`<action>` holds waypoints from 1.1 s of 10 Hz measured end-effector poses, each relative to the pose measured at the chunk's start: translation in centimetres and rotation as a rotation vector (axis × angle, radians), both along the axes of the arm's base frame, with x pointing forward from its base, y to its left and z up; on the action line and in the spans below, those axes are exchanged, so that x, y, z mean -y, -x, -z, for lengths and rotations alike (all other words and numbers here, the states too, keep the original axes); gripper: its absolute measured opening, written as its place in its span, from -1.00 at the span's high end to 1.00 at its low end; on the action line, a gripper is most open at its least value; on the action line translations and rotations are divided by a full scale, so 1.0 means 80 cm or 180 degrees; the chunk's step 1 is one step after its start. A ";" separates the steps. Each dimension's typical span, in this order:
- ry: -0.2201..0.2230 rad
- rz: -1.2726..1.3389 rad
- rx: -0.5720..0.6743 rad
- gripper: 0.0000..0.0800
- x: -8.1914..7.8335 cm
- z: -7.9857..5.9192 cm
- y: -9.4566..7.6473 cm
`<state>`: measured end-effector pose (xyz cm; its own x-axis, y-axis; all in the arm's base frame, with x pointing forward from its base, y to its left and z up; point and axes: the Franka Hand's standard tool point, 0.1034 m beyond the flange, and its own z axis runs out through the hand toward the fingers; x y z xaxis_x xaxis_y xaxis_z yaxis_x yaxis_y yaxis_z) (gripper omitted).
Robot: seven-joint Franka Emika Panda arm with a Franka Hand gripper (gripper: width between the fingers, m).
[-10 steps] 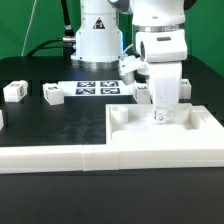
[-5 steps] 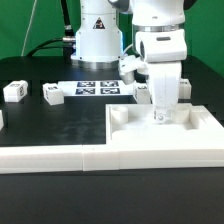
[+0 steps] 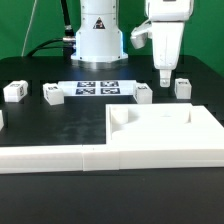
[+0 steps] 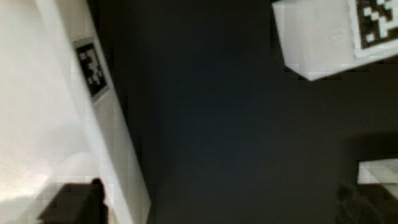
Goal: Assemble one leg
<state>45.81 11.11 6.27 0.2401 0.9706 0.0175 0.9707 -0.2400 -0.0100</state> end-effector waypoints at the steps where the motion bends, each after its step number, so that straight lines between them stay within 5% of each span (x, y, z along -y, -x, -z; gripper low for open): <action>1: 0.0001 -0.0013 -0.0017 -0.62 0.003 0.004 0.001; 4: -0.0028 0.0882 -0.0017 -0.62 0.001 0.006 0.004; 6: -0.0048 0.2001 -0.0099 -0.62 -0.005 0.023 0.044; 11: -0.0052 0.4060 -0.0309 -0.62 -0.040 0.028 0.066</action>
Offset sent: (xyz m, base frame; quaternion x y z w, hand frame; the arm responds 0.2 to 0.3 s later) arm 0.0000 0.0000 0.0000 0.0000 0.0000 0.2377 0.9713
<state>40.56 14.27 4.01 0.9977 0.0527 -0.0427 0.0492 -0.9956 -0.0793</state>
